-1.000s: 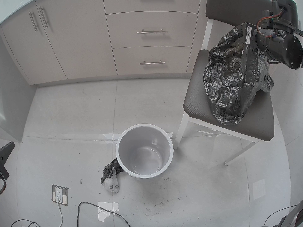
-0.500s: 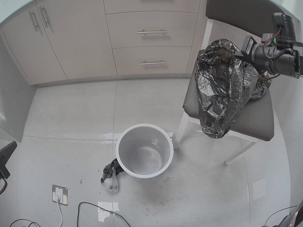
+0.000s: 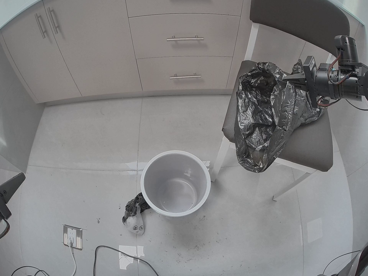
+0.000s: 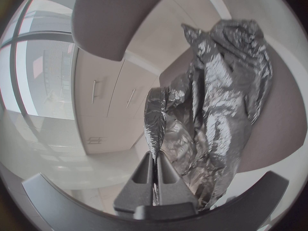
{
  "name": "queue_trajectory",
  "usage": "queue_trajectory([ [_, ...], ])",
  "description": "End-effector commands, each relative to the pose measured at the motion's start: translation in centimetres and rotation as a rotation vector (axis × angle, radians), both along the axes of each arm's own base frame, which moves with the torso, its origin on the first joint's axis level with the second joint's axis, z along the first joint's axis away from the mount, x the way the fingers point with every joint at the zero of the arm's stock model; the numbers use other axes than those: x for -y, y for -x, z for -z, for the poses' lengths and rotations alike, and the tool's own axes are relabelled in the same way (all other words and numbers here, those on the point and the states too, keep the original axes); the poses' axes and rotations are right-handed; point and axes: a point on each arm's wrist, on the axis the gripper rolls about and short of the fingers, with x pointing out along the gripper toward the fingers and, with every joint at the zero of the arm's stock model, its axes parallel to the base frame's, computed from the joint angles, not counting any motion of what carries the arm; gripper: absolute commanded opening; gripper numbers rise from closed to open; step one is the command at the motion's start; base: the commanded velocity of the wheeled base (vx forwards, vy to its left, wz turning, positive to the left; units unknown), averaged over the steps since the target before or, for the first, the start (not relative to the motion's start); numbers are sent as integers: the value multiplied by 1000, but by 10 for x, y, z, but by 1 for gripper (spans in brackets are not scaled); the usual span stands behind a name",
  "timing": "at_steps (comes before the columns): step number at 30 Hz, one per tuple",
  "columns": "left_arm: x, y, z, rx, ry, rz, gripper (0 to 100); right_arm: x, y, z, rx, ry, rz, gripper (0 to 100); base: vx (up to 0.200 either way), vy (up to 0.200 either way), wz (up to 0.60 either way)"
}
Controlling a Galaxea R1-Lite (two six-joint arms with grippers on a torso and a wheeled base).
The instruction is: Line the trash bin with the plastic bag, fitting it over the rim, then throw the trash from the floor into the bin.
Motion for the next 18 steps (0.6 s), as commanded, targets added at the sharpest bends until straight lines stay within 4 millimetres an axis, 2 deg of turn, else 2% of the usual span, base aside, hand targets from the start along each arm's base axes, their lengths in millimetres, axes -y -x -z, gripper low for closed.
queue_trajectory([
  [1,1,0,0,1,14,25,0,12,-1,7,-63,-96,-67,0,0,0,0],
  [4,1,0,0,0,16,25,0,12,2,8,-59,-106,-98,0,0,0,0],
  [5,2,1,-1,-4,55,42,0,11,10,21,-14,-126,-165,0,0,0,0],
  [9,7,0,-7,-31,171,146,0,8,26,29,106,-162,-281,0,0,0,0],
  [15,12,-17,-14,-109,260,229,0,-6,57,4,157,-231,-347,0,0,0,0],
  [17,15,-30,-20,-137,306,230,0,-17,82,-13,209,-238,-411,0,0,0,0],
  [18,15,-30,-20,-137,306,230,0,-17,82,-13,209,-238,-411,0,0,0,0],
])
